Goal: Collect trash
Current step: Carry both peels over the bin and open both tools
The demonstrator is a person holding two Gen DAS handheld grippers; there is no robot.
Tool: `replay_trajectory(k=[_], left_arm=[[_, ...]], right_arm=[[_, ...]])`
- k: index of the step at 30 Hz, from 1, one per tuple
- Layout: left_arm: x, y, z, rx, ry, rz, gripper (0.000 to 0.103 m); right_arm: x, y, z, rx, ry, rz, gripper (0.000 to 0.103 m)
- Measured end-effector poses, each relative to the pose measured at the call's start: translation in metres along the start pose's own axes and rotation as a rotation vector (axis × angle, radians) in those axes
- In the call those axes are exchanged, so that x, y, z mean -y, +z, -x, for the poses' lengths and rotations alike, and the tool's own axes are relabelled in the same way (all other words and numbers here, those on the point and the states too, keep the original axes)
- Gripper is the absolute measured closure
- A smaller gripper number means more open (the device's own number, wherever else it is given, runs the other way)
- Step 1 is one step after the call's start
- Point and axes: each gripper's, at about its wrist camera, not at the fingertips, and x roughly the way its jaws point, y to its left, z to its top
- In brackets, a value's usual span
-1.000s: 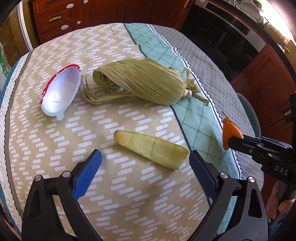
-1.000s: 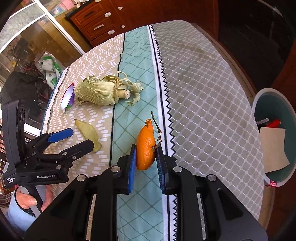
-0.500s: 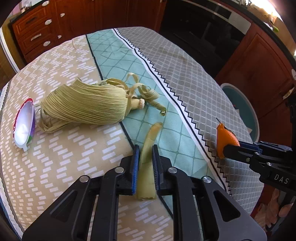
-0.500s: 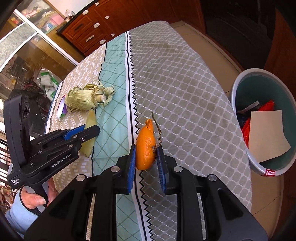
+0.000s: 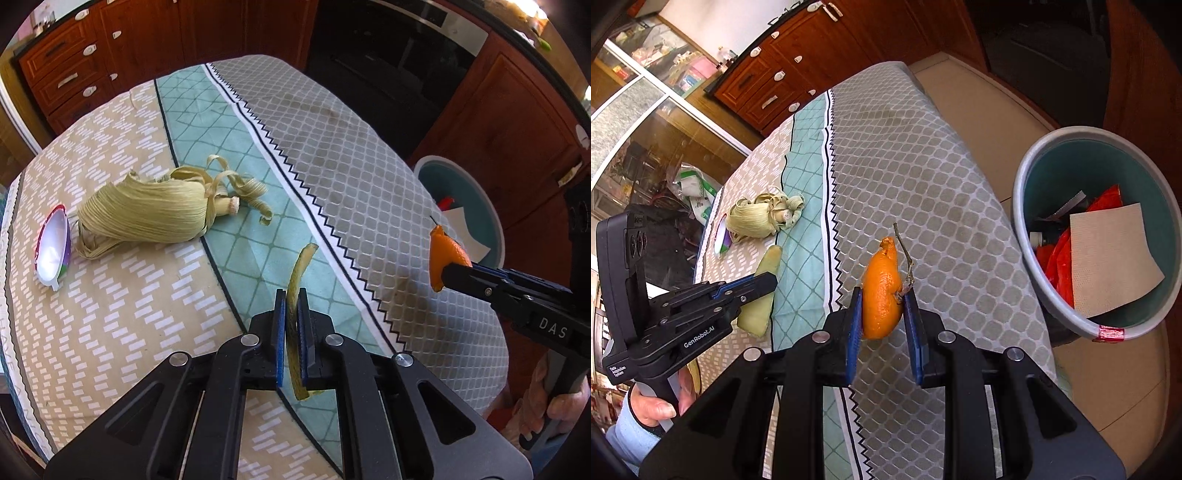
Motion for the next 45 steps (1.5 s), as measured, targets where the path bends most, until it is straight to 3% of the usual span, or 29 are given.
replay_trajectory(k=[9, 17, 25, 36, 37, 40, 45], left_arm=[[0.075, 0.032, 0.017, 0.042, -0.06, -0.124, 0.097], [0.16, 0.062, -0.007, 0.006, -0.125, -0.242, 0.097], [0.214, 0.075, -0.049, -0.064, -0.139, -0.299, 0.097], [0.245, 0.081, -0.103, -0.173, -0.142, -0.308, 0.095], [0.246, 0.081, -0.106, -0.179, -0.14, -0.311, 0.092], [0.244, 0.081, -0.109, -0.171, -0.116, -0.307, 0.059], [0.234, 0.081, -0.107, -0.158, -0.108, -0.289, 0.04]], right_arm=[[0.06, 0.014, 0.073, 0.158, -0.052, -0.099, 0.082], [0.132, 0.014, 0.125, 0.241, -0.144, -0.216, 0.082], [0.173, 0.008, 0.12, 0.206, -0.172, -0.286, 0.082], [0.197, 0.008, 0.108, 0.176, -0.188, -0.319, 0.082], [0.198, 0.008, 0.107, 0.173, -0.189, -0.32, 0.082], [0.199, 0.01, 0.103, 0.164, -0.191, -0.324, 0.082], [0.198, 0.015, 0.093, 0.147, -0.196, -0.32, 0.082]])
